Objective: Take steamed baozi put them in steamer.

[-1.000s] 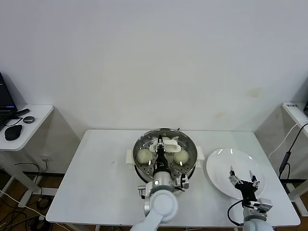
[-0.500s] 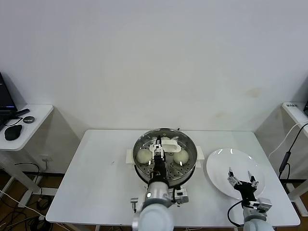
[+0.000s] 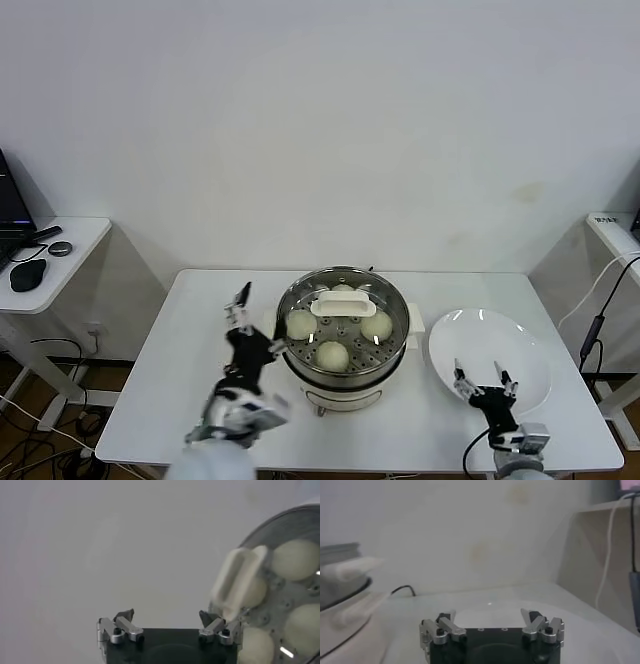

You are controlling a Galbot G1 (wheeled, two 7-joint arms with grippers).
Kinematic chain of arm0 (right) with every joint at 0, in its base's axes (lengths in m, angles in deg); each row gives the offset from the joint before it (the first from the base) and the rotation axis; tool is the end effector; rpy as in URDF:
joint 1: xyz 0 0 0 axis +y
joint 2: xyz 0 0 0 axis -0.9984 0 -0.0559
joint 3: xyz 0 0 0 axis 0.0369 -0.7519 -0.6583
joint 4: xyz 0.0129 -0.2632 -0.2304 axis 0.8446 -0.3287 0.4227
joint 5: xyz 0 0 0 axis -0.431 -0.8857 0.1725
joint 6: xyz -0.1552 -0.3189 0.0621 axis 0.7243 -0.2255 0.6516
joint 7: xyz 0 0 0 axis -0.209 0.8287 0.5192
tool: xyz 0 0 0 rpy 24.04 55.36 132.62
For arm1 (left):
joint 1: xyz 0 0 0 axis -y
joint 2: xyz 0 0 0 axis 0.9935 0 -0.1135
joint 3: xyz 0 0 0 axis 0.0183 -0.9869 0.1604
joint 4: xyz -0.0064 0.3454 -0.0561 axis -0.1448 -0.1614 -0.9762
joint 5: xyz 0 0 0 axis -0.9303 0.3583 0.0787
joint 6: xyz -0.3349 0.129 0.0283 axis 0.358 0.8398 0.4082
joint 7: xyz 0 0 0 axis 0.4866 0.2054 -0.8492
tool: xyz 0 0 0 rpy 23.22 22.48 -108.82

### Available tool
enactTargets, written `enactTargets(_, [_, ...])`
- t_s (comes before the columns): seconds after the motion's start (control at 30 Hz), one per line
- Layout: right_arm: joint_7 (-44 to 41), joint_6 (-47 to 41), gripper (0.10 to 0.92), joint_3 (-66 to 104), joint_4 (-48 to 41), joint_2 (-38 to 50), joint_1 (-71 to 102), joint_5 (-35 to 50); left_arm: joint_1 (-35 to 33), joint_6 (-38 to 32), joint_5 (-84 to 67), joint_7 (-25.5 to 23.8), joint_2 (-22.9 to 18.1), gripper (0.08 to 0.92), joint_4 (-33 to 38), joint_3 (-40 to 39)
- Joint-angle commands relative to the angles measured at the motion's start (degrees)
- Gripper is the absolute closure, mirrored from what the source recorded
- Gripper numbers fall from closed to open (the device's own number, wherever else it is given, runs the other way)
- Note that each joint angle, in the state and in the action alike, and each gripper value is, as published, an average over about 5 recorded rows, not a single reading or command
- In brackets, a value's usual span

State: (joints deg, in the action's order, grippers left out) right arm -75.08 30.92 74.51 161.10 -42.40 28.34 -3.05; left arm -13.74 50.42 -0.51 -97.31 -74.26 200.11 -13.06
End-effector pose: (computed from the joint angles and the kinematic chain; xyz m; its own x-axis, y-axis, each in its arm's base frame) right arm 0.1988 -0.1160 -0.3743 -0.9776 0.0447 0.2059 0.0569 0.9969 0.0542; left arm 0.2042 -0.0568 -0.2038 -0.9947 0.0792 0.0662 0.1015 0.6339 0.7667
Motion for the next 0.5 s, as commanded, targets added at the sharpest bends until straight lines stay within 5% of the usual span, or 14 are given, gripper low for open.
enactTargets(0.03, [1.0,0.64,0.203,-3.86,4.42,0.11,5.47,-1.1,-16.24,-24.09,-42.83,12.82,-0.19,0.177,-6.87,22.7])
enactTargets(0.5, [-0.3,-4.36,0.203,-1.47,7.82,-0.29,8.28,-6.48,-23.29,-19.36,-50.23,10.29,-0.43,0.177,-9.47,18.81])
